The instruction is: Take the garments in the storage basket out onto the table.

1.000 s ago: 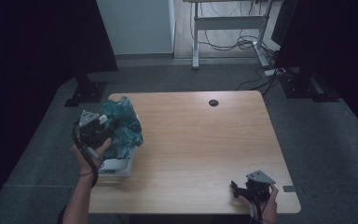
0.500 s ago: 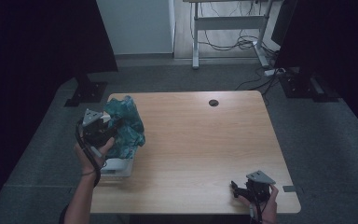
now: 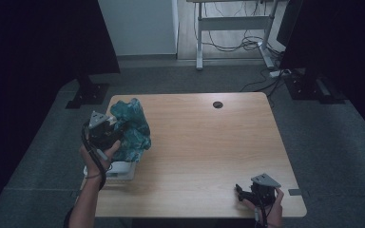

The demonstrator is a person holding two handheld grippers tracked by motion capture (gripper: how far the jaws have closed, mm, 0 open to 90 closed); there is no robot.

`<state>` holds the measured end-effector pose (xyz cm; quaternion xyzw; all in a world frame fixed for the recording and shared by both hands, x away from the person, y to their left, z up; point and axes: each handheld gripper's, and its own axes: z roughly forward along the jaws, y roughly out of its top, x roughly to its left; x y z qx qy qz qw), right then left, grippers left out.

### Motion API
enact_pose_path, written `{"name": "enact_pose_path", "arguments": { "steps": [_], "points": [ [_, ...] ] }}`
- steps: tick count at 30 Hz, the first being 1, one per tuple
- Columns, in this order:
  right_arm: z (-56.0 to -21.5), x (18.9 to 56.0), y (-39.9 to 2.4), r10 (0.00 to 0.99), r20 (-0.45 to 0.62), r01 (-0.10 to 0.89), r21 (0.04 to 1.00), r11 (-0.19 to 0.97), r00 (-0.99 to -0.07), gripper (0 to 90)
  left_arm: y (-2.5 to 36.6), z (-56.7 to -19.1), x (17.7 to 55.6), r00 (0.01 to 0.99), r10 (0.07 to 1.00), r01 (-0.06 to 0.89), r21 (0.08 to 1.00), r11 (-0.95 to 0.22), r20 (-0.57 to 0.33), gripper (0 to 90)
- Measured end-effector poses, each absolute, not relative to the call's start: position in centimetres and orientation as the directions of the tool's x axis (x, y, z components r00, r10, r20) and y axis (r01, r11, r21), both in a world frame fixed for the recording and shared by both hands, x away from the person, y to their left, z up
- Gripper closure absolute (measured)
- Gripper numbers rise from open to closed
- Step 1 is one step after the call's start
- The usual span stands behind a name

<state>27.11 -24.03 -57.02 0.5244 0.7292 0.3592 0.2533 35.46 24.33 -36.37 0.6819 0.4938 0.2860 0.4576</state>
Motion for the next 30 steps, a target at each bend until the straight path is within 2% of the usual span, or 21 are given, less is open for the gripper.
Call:
{"name": "enact_pose_path", "arguments": {
  "steps": [30],
  "points": [
    [-57.0, 27.1, -24.0, 0.947, 0.007, 0.582, 0.790, 0.192, -0.321, 11.5, 22.5, -36.9, 35.6, 0.391, 0.917, 0.409, 0.907, -0.101, -0.074, 77.4]
  ]
}}
